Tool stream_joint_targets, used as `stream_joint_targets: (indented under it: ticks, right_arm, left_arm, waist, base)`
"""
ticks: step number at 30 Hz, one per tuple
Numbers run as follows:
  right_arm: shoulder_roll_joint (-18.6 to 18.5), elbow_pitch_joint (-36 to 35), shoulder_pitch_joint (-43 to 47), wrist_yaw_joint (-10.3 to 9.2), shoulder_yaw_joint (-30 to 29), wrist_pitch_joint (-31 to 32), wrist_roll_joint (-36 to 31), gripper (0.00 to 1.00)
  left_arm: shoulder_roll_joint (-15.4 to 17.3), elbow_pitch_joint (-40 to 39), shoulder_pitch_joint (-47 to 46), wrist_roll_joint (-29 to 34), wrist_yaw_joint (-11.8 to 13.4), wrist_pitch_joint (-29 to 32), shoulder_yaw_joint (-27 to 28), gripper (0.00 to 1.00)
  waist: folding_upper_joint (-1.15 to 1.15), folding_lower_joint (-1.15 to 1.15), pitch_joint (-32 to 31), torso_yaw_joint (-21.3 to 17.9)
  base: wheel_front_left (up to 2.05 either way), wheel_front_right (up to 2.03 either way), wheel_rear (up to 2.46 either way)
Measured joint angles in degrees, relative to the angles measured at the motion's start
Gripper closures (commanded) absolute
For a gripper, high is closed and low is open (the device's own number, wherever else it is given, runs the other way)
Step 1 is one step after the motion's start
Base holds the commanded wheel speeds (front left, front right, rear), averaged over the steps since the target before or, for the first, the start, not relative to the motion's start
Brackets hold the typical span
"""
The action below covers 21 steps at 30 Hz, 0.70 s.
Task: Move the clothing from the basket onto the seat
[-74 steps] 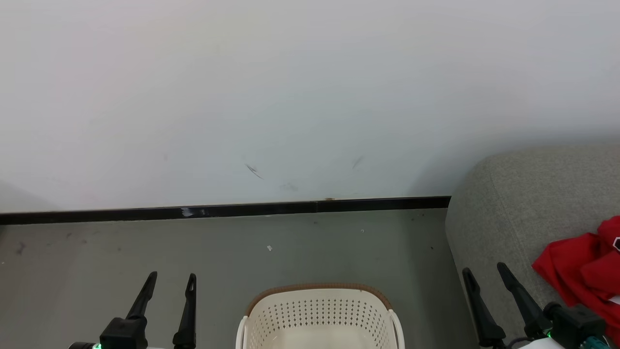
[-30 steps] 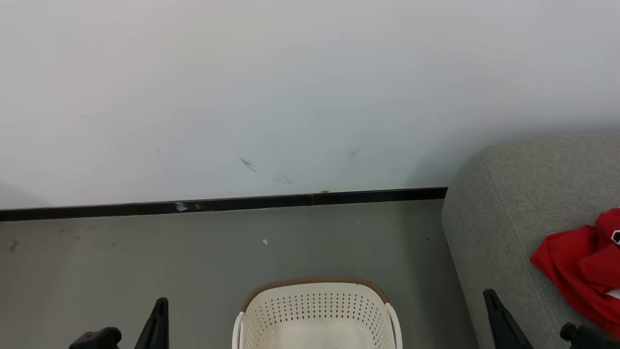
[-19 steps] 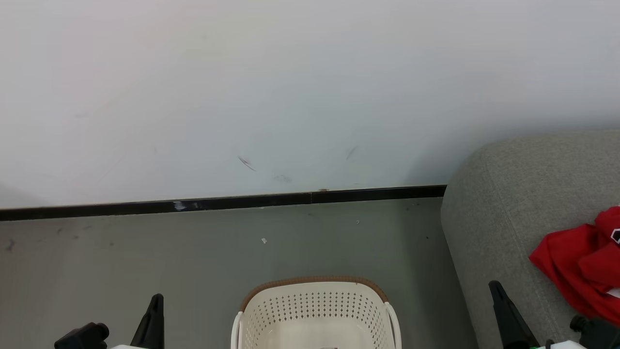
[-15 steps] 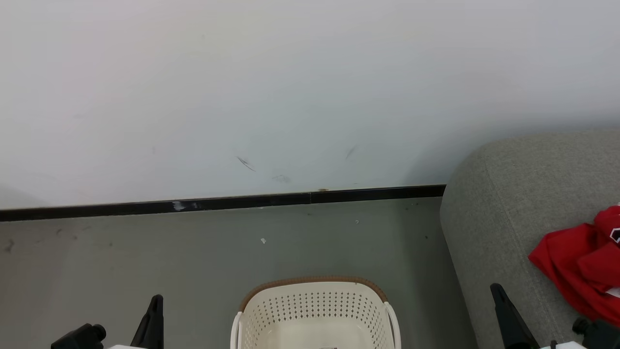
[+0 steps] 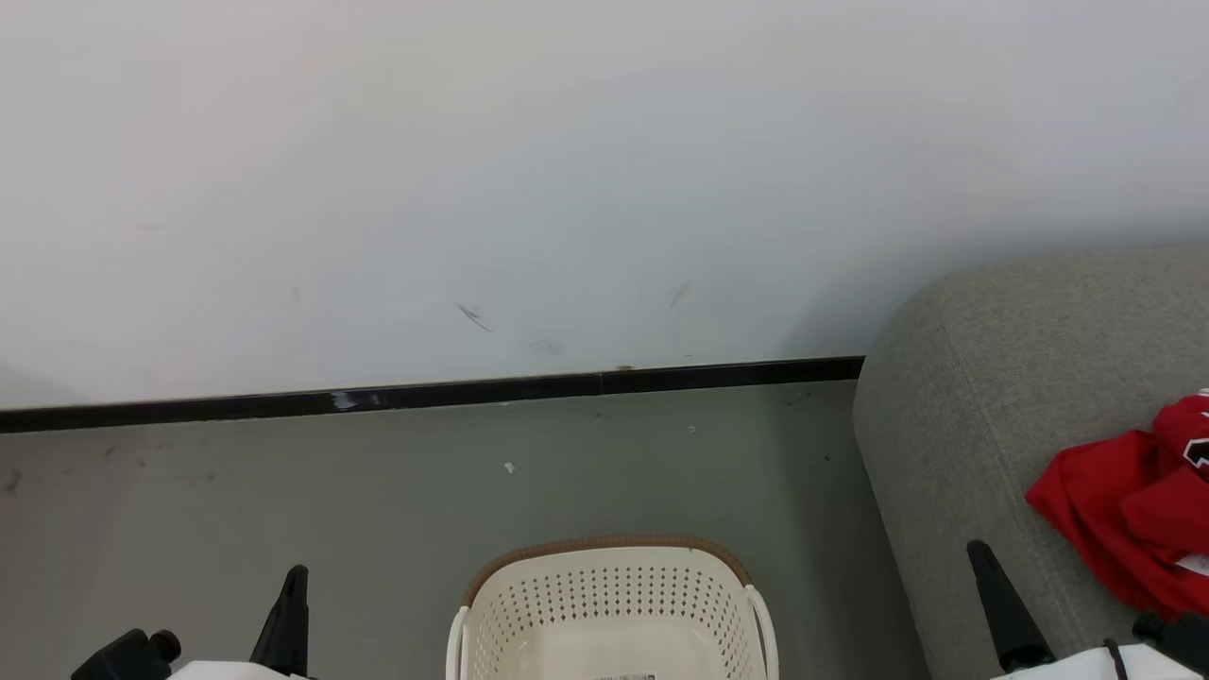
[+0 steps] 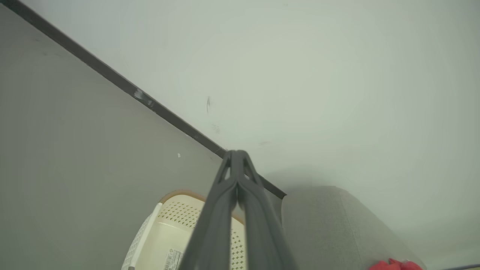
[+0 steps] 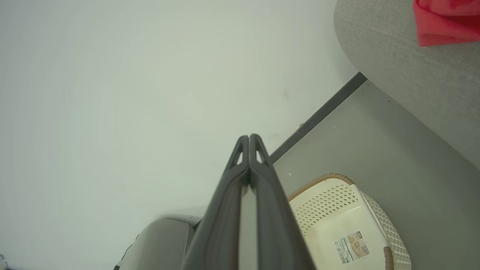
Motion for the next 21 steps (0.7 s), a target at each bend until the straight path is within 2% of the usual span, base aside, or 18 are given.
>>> stream_joint_targets:
  ticks: [10, 21]
  right_arm:
    - [-0.7, 1.9, -2.6, -0.01, -0.1, 1.5, 9.0, 1.00]
    - [-1.5, 3.7, -4.4, -0.01, -0.2, 3.0, 18.0, 1.00]
  left_arm:
    - [-0.3, 0.8, -1.3, -7.5, -1.3, 2.1, 1.6, 1.00]
    - [-0.5, 1.5, -2.4, -14.9, -2.8, 4.1, 3.3, 1.00]
  waist:
    - [0.00, -0.35, 0.7, -0.3]
    - [0.00, -0.43, 1.2, -0.6]
  base:
    - [0.00, 0.00, 0.00]
    - [0.00, 0.00, 0.00]
